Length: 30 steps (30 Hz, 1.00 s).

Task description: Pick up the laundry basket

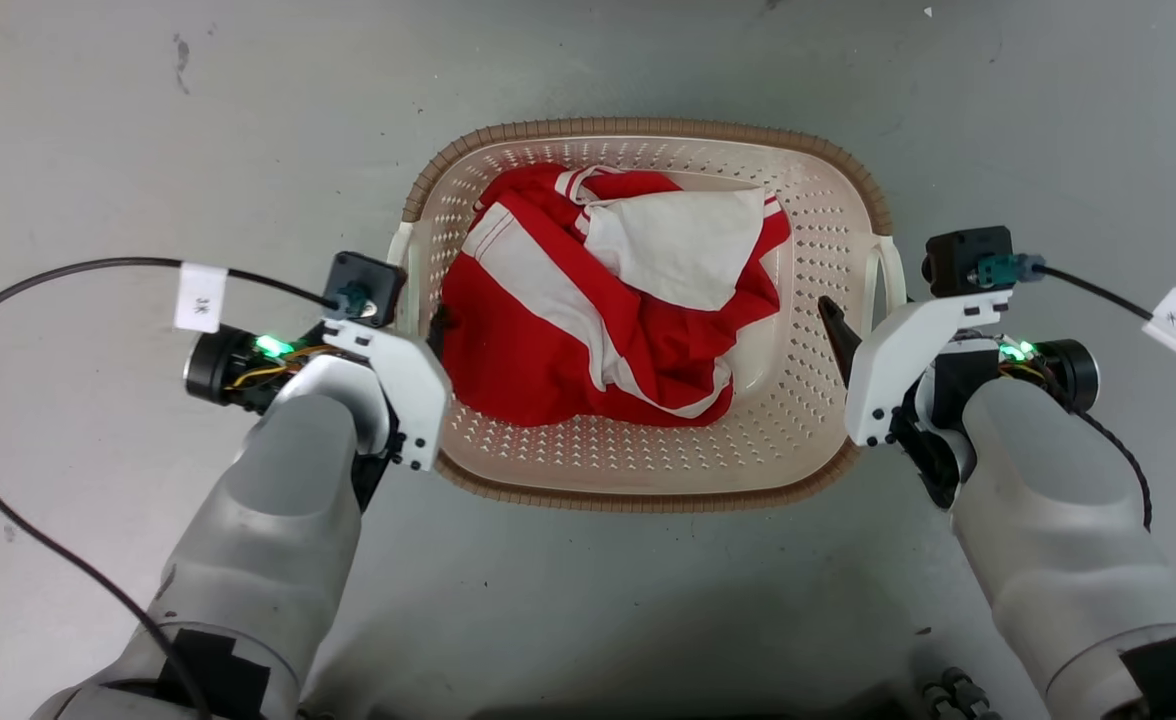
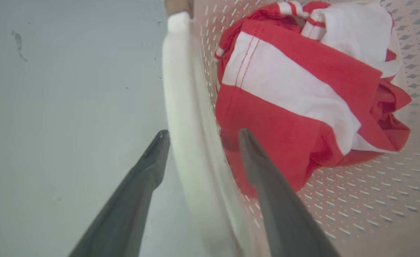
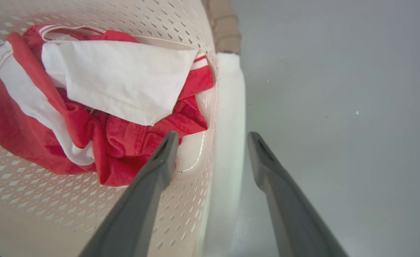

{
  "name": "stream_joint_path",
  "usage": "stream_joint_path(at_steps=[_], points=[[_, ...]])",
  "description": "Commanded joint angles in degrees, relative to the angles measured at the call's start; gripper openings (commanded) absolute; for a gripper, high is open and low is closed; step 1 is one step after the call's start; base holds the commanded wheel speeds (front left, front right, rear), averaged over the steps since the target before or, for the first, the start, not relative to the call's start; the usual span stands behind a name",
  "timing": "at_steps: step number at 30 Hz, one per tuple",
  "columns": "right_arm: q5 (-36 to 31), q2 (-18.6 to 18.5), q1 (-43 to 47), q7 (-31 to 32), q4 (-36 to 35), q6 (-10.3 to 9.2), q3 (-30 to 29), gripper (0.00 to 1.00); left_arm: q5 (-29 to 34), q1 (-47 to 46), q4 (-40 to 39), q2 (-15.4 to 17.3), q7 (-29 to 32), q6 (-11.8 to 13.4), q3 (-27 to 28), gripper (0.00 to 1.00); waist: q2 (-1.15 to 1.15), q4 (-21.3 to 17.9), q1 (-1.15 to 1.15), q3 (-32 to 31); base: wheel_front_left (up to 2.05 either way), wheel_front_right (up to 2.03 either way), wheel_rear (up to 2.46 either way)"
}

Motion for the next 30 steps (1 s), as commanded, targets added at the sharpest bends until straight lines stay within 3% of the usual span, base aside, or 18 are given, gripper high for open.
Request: stream_joint_path(at_steps=[1, 9, 20, 21, 22, 23, 30], points=[[0.1, 0.0, -1.1, 0.3, 0.9, -0.02, 0.2, 1.00, -0.6, -0.9, 0.3, -0.3, 0.5, -0.1, -0.7, 1.00, 0.00, 0.0, -0.01, 0.2, 0.00, 0.00, 0.00], [0.9, -0.1, -4.0, 0.7, 5.4, -0.02, 1.5, 1.00, -7.7, -2.7, -0.1, -0.1, 5.0, -0.1, -7.7, 1.00, 0.00, 0.4, -0.01, 1.2, 0.00, 0.00, 0.00], [2.2, 0.0, -5.3, -0.8, 7.8, -0.02, 2.8, 1.00, -18.1, -1.8, -3.6, 2.8, 7.9, -0.1, -17.3, 1.00, 0.00, 0.7, -0.01, 1.7, 0.00, 0.00, 0.00], [2.1, 0.0, -5.3, -0.9, 7.9, -0.02, 3.3, 1.00, -18.9, -1.7, -3.8, 2.9, 8.1, -0.1, -17.9, 0.88, 0.00, 0.8, -0.01, 1.7, 0.00, 0.00, 0.00], [2.3, 0.0, -5.4, -1.0, 7.9, -0.02, 3.5, 0.99, -19.7, -1.7, -4.1, 3.0, 8.0, -0.1, -18.6, 0.40, 0.00, 0.8, -0.01, 1.7, 0.00, 0.00, 0.00], [2.8, 0.0, -5.5, -1.0, 8.0, -0.02, 3.5, 0.00, -20.3, -1.6, -4.4, 3.1, 8.0, -0.1, -19.3, 0.00, 0.00, 0.9, -0.01, 1.7, 0.00, 0.00, 0.00], [1.4, 0.0, -5.9, -1.9, 8.5, 0.06, 4.1, 0.00, -24.4, -1.1, -5.5, 4.0, 8.1, -0.2, -23.9, 0.00, 0.00, 0.9, -0.01, 0.9, 0.00, 0.00, 0.00]])
